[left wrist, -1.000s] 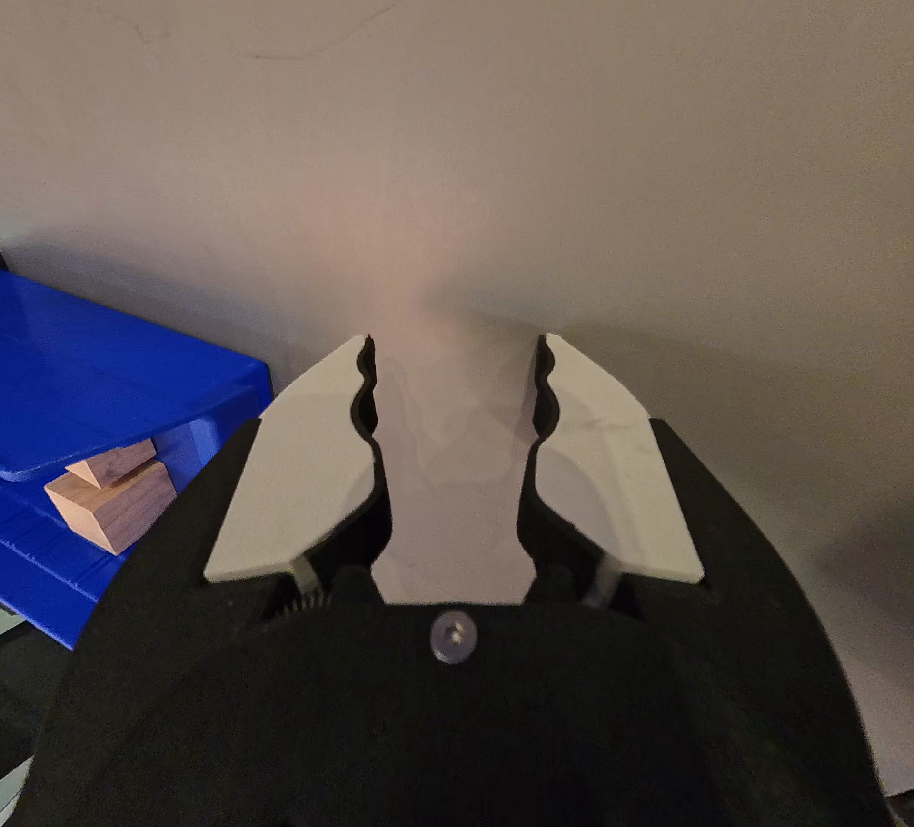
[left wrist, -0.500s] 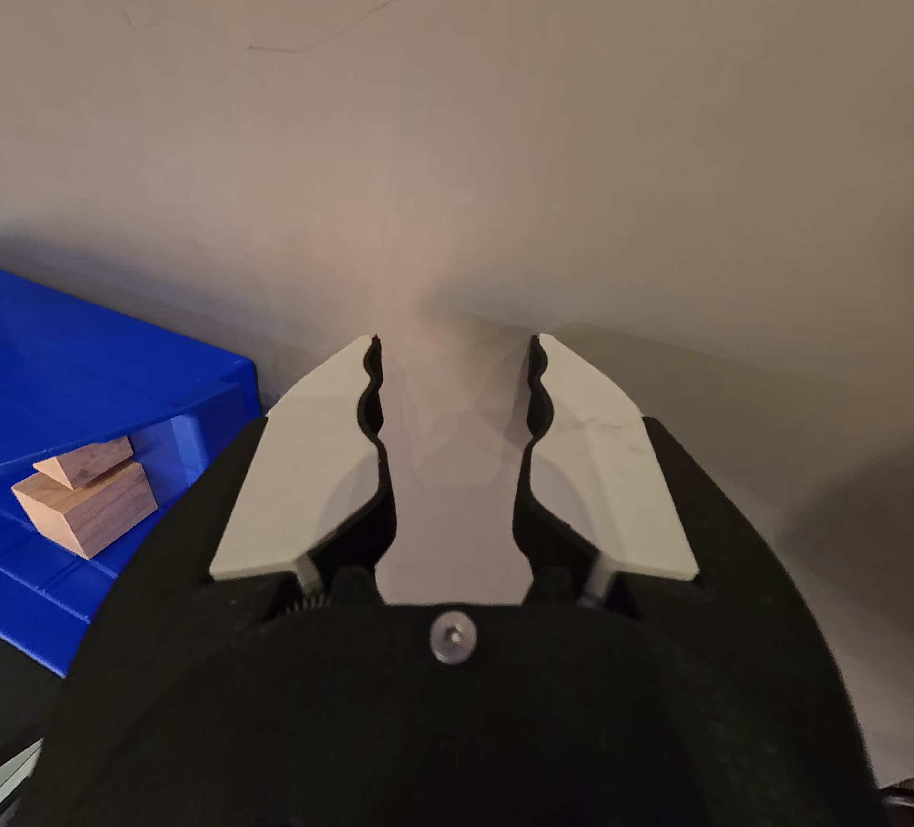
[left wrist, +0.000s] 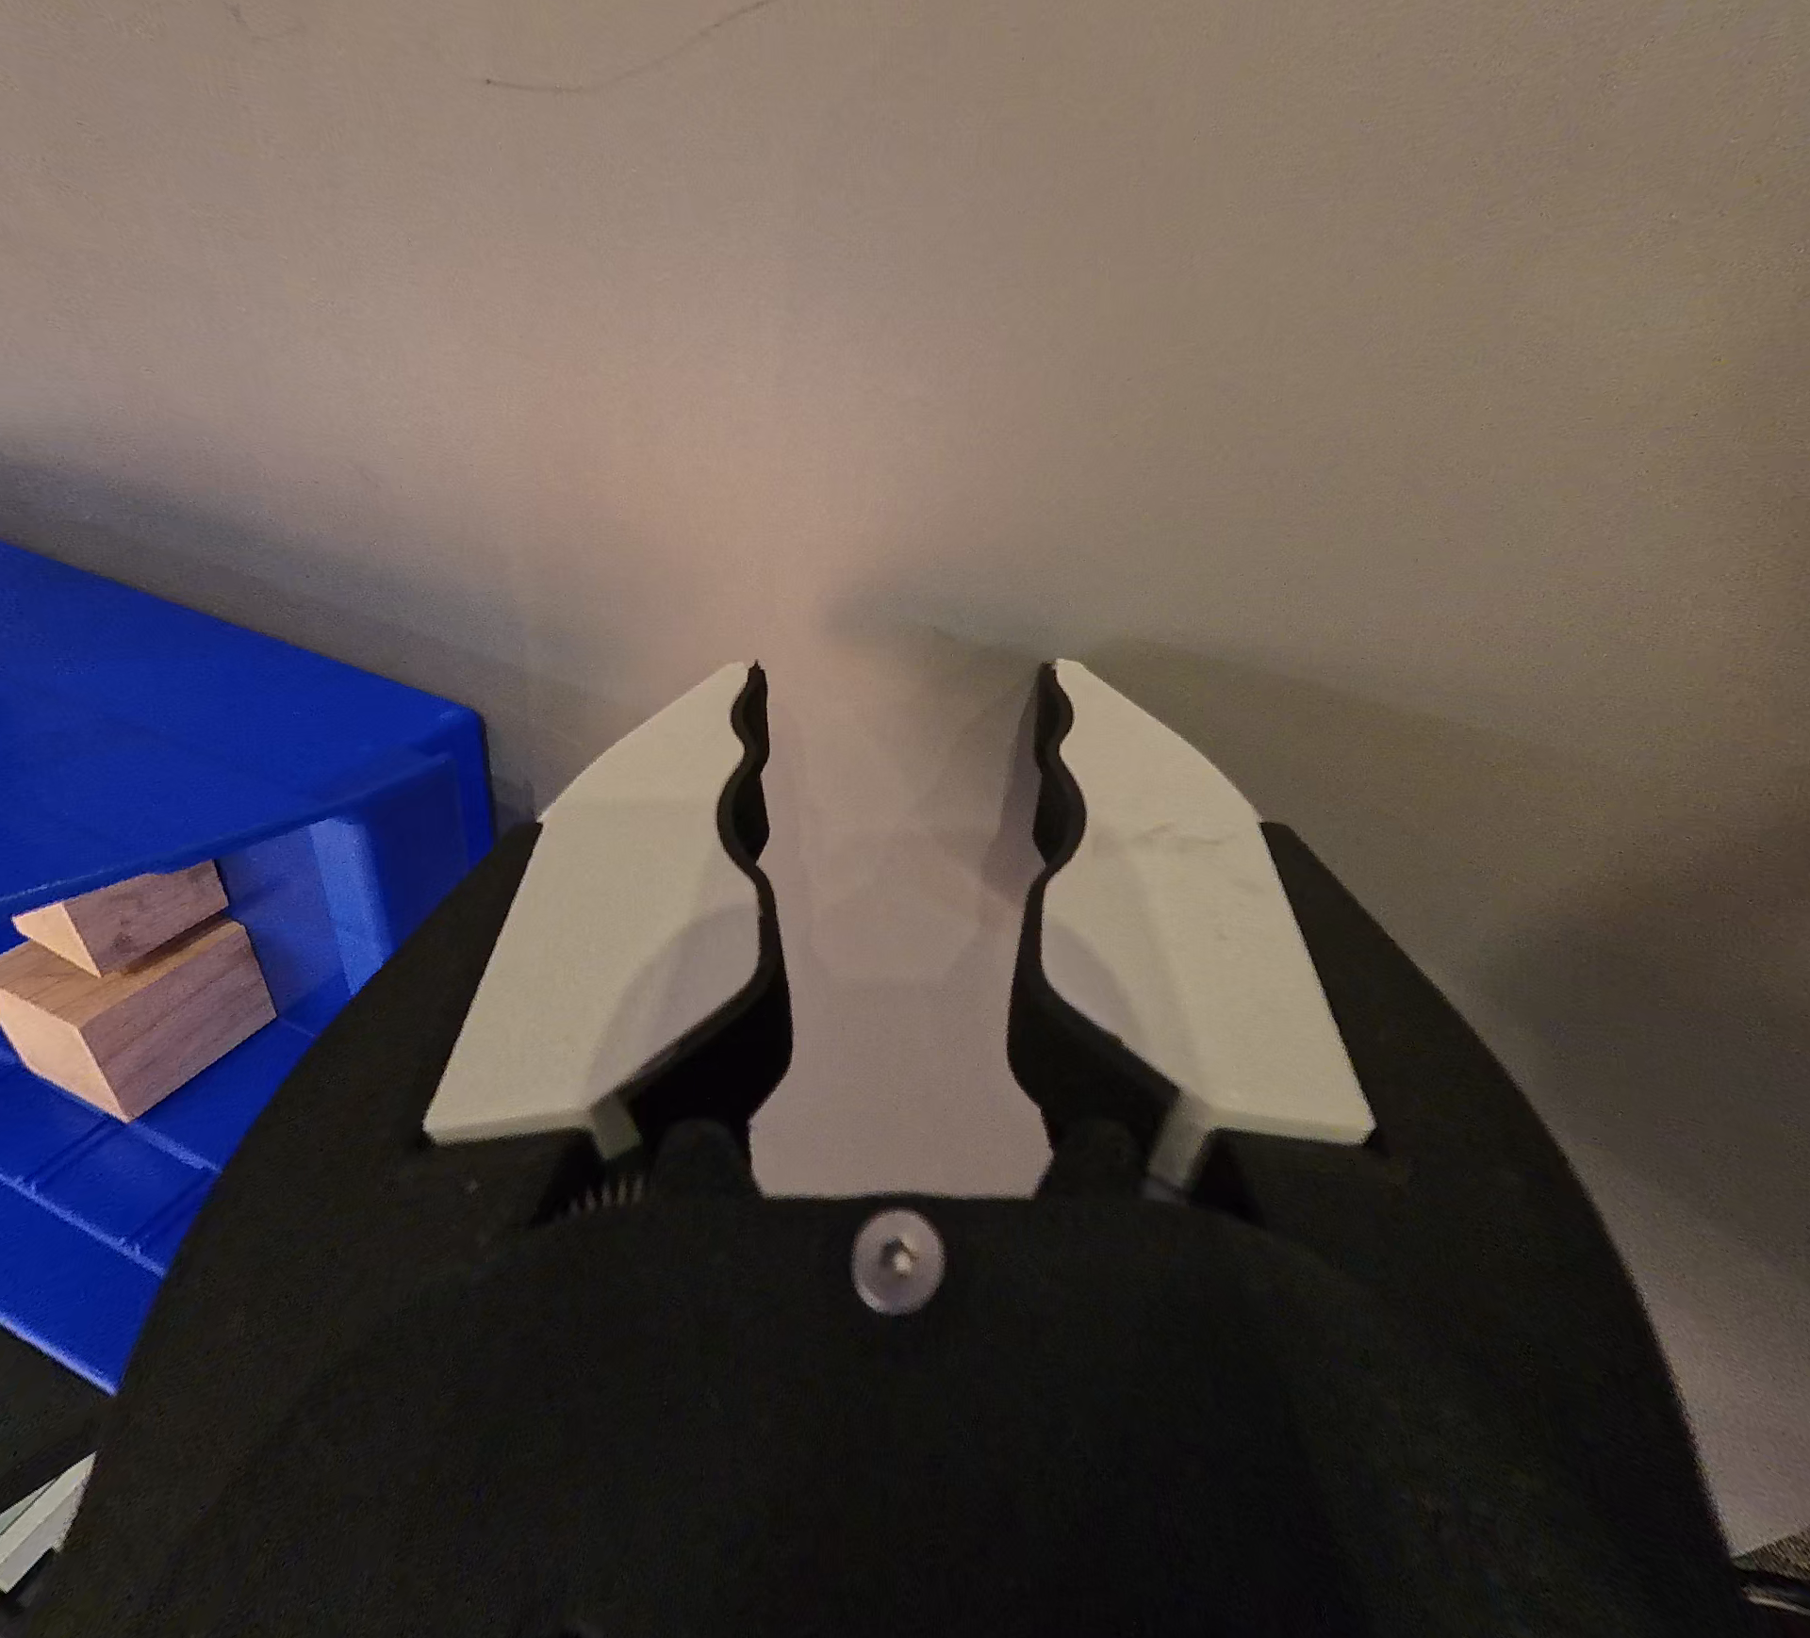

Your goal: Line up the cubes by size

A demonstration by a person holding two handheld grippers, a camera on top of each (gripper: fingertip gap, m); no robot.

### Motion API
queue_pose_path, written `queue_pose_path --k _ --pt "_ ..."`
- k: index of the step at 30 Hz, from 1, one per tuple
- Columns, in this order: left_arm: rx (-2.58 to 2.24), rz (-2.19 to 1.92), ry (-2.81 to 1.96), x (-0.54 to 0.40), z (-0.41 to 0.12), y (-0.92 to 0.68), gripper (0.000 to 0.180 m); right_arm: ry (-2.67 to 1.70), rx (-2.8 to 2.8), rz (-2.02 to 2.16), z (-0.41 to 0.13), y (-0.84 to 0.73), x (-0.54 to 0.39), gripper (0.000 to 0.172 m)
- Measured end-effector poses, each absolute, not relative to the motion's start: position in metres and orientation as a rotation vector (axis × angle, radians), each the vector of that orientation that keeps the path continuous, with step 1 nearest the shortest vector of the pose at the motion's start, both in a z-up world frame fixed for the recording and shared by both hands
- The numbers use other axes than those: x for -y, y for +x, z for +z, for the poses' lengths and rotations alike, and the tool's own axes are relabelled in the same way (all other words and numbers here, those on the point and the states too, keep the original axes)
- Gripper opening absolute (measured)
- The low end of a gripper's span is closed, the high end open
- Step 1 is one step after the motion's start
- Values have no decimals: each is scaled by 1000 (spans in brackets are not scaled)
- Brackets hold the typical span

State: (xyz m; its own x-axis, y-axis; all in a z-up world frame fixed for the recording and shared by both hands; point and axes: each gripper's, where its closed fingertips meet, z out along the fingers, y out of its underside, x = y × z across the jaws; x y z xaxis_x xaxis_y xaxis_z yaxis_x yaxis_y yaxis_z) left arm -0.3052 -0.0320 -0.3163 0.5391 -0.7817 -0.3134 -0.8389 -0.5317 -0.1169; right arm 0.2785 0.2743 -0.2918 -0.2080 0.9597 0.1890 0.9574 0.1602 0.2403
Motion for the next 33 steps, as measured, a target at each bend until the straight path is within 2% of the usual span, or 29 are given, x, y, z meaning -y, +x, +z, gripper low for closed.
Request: queue_pose_path --k 30,32,33 --pt "-1353 312 -2530 32 -317 -305 50 2002 -2359 455 -293 266 -294 22" --pt "-1346 321 -2526 31 -316 -306 52 2015 -2365 475 -292 266 -295 25" --pt "-1340 327 -2524 31 -316 -306 54 2028 -2361 500 -291 266 -296 35"
